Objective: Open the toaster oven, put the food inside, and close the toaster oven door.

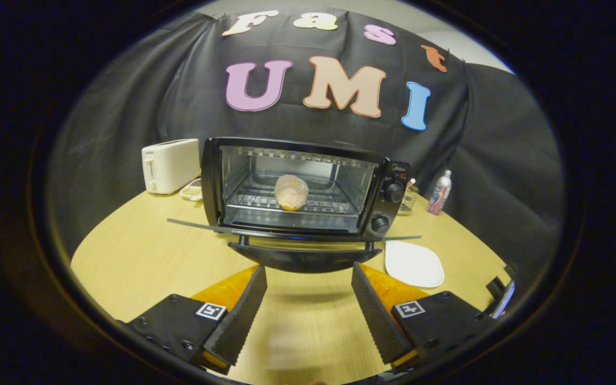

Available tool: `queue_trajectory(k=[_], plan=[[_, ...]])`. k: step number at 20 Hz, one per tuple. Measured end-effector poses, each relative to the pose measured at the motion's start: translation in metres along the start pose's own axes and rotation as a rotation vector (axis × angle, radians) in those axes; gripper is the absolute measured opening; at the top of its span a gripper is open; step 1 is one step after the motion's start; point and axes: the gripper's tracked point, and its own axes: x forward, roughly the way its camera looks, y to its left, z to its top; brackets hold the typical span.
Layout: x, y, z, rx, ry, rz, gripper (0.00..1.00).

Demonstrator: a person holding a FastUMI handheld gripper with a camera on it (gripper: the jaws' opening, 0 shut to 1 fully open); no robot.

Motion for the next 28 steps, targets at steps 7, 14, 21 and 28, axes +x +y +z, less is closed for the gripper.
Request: queue_trajectory(k=[7,14,21,28], plan=[[0.028,0.016,0.033,0.002,-0.034,0.041,0.98],[0.059,0.042,0.055,0.011,-0.054,0.116,0.98],[0.069,0.046,0.063,0.009,-0.062,0.127,0.98],[0.052,0.040,0.087,0.026,-0.120,0.134,0.98]])
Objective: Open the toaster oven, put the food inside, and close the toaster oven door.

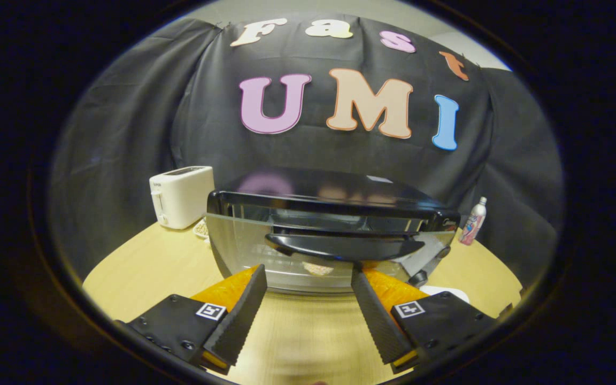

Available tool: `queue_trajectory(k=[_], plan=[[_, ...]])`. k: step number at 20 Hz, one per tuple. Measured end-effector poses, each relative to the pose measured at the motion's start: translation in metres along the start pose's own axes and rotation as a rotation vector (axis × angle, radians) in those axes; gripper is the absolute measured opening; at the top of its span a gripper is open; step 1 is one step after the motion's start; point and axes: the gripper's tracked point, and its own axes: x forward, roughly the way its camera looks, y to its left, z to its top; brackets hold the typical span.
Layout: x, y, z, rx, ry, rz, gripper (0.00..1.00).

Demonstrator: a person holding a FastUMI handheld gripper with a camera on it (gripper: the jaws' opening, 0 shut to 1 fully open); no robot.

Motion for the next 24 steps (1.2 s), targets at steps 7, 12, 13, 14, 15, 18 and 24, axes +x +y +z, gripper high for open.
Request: queue_trajectory(k=[7,12,13,14,15,18,24], plan=[[-0.037,-0.023,0.066,0.048,-0.100,-0.025,0.98],[-0.051,-0.034,0.103,0.062,-0.143,-0.030,0.98],[-0.054,-0.036,0.109,0.066,-0.150,-0.032,0.98],[-0.057,-0.036,0.113,0.074,-0.156,-0.030,0.98],[-0.059,-0.036,0.117,0.082,-0.162,-0.025,0.98],[-0.063,-0.036,0.124,0.092,-0.178,-0.017,0.98],[-0.066,-0.036,0.117,0.071,-0.160,-0.028,0.98]])
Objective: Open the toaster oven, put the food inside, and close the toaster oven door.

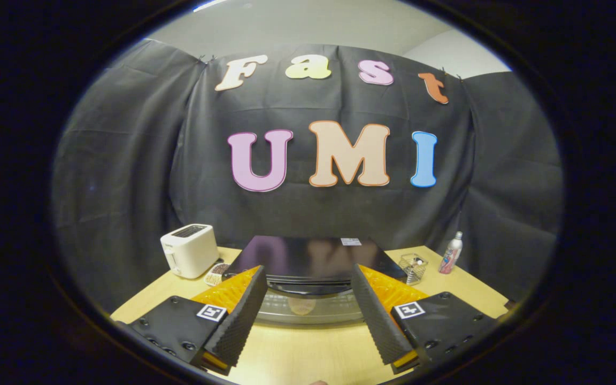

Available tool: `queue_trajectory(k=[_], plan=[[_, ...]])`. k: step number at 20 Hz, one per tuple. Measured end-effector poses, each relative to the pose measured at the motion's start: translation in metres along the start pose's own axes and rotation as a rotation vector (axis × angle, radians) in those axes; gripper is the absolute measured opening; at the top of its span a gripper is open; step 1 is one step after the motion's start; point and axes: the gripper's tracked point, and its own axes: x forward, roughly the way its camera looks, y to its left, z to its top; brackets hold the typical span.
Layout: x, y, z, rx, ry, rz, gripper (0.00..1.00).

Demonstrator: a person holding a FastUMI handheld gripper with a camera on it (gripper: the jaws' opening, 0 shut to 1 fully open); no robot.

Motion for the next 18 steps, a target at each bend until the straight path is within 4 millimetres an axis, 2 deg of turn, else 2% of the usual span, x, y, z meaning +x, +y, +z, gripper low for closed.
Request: queue_trajectory(k=[10,18], plan=[[-0.0072,0.0078,-0.0054,-0.025,0.006,0.003,0.98],[-0.0093,0.0055,-0.0070,-0.015,0.007,0.000,0.98]])
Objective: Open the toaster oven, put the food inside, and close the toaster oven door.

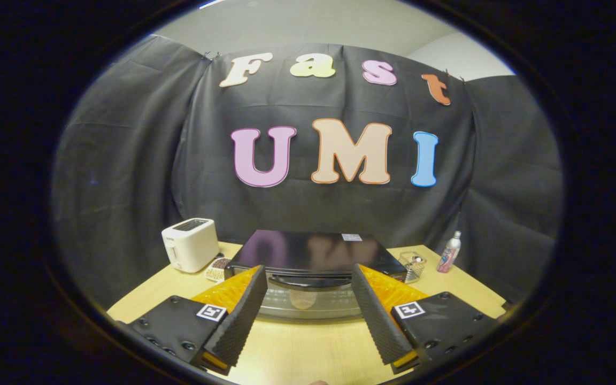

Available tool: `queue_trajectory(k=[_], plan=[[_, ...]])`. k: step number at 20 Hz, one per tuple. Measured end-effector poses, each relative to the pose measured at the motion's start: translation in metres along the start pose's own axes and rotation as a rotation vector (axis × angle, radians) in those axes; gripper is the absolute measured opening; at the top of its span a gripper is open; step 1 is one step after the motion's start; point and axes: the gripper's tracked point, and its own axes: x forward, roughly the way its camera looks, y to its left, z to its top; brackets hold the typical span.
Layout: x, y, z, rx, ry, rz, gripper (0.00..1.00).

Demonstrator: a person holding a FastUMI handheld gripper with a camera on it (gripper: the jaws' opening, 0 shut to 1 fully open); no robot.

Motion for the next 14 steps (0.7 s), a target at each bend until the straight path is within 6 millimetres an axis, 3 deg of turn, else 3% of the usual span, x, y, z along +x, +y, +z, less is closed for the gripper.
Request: queue_trajectory(k=[14], plan=[[-0.0013,0.0006,-0.0041,0.004,0.005,0.003,0.98]])
